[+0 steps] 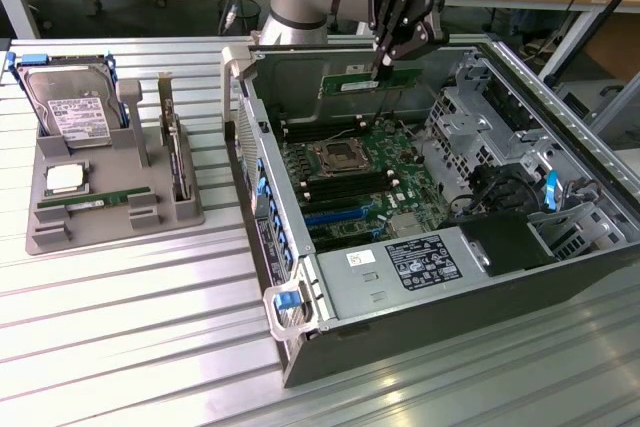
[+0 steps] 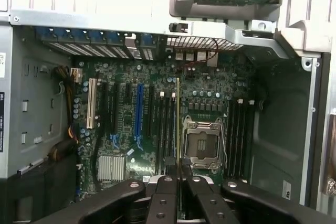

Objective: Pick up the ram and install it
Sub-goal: 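Pick up the ram and move it above insertion slot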

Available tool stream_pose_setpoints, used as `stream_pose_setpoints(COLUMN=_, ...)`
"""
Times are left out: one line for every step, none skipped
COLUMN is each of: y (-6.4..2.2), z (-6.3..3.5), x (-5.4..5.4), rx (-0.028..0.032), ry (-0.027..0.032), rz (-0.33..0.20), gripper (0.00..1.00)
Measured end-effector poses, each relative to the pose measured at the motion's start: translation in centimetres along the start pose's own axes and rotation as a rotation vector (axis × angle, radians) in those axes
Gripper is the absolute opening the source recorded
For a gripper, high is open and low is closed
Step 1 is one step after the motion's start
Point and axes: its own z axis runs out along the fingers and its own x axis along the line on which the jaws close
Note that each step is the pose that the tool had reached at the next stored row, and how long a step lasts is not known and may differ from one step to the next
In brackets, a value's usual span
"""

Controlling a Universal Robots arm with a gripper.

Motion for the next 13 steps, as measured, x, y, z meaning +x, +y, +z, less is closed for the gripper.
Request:
stream_pose_setpoints(y=-0.23, z=-0.01, x=0.0, rx=0.0000, ry=-0.0001, rz=0.000, gripper=0.13)
stream_pose_setpoints(y=-0.54, z=-0.02, x=0.0, rx=0.0000, ry=0.0000, rz=0.000, gripper=0.13)
stream_pose_setpoints(y=-0.82, z=-0.04, x=0.1, rx=0.0000, ry=0.0000, rz=0.000, gripper=0.13)
stream_pose_setpoints(y=-0.97, z=-0.04, x=0.1, rx=0.0000, ry=0.0000, rz=0.000, gripper=0.13)
stream_pose_setpoints(y=-1.20, z=-0.05, x=0.1, rx=0.0000, ry=0.0000, rz=0.000, gripper=0.13)
stream_pose_setpoints(y=-1.42, z=-0.07, x=0.1, rx=0.0000, ry=0.0000, rz=0.000, gripper=0.13)
stream_pose_setpoints(y=-1.56, z=-0.07, x=0.1, rx=0.0000, ry=0.0000, rz=0.000, gripper=0.13)
stream_pose_setpoints(y=-1.86, z=-0.09, x=0.1, rx=0.0000, ry=0.0000, rz=0.000, gripper=0.13)
stream_pose_setpoints(y=-2.04, z=-0.09, x=0.1, rx=0.0000, ry=0.0000, rz=0.000, gripper=0.13)
stream_pose_setpoints(y=-2.20, z=-0.10, x=0.1, rx=0.0000, ry=-0.0001, rz=0.000, gripper=0.13)
stream_pose_setpoints(y=-2.41, z=-0.10, x=0.2, rx=0.0001, ry=-0.0001, rz=0.000, gripper=0.13)
stream_pose_setpoints(y=-2.54, z=-0.11, x=0.2, rx=0.0000, ry=-0.0001, rz=0.000, gripper=0.13)
stream_pose_setpoints(y=-2.65, z=-0.12, x=0.2, rx=0.0000, ry=0.0000, rz=0.000, gripper=0.13)
